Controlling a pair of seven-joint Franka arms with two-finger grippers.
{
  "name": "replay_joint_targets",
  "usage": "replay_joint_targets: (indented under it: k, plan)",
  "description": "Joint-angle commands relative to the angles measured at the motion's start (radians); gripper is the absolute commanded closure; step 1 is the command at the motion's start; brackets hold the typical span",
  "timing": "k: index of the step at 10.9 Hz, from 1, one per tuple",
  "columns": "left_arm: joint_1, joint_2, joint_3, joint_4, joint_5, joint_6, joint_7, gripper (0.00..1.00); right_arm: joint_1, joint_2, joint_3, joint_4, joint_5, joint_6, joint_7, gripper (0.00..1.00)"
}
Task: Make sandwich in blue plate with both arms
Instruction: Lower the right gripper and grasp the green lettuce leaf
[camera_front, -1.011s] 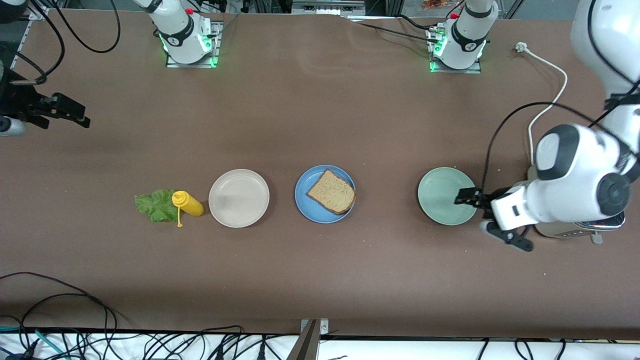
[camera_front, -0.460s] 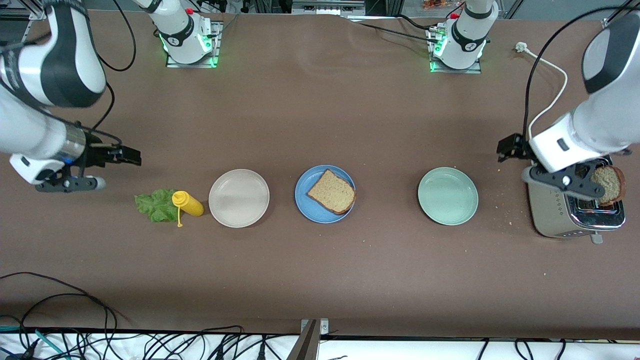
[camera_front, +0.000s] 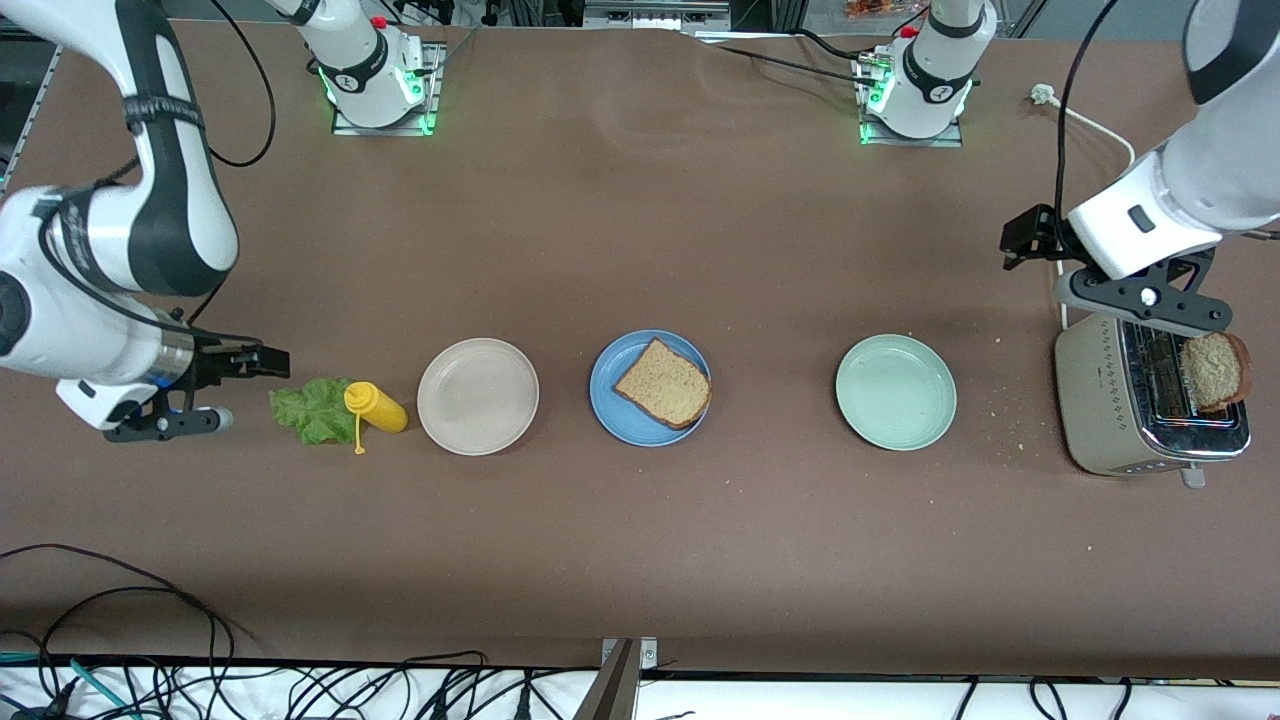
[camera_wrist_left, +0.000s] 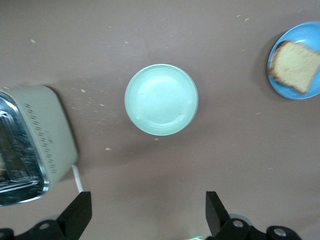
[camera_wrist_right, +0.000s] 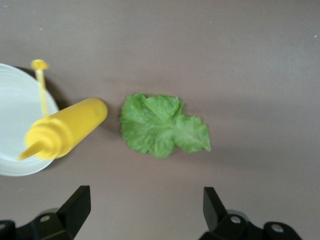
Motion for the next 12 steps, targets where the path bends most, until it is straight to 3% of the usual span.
replay_joint_targets:
  k: [1,3,7,9,10,11,12]
  plan:
    - [-0.218,-0.079,0.329,-0.07,-0.179,0.003,0.011,0.0,-0.041,0.132,0.005,0.019,-0.002,0.166,-0.089,0.0]
    - [-0.264,-0.085,0.334,-0.079,-0.026,0.004,0.01,0.0,-0.046,0.189,0.005,0.007,0.01,0.249,-0.089,0.0]
    - [-0.245,-0.135,0.325,-0.119,-0.029,0.004,0.013,0.0,-0.046,0.293,0.02,0.001,0.048,0.368,-0.089,0.0]
    - [-0.206,-0.159,0.284,-0.148,-0.025,0.006,0.013,0.0,-0.046,0.315,0.037,-0.022,0.05,0.438,-0.089,0.0]
    - [-0.182,-0.159,0.249,-0.147,-0.016,0.009,0.011,0.0,-0.046,0.316,0.039,-0.033,0.05,0.452,-0.089,0.08]
    - [-0.182,-0.165,0.241,-0.148,-0.013,0.021,0.002,0.0,-0.047,0.316,0.039,-0.034,0.05,0.452,-0.1,0.23]
    - [-0.182,-0.165,0.241,-0.15,-0.014,0.023,0.001,0.0,-0.046,0.315,0.039,-0.034,0.05,0.451,-0.138,0.44]
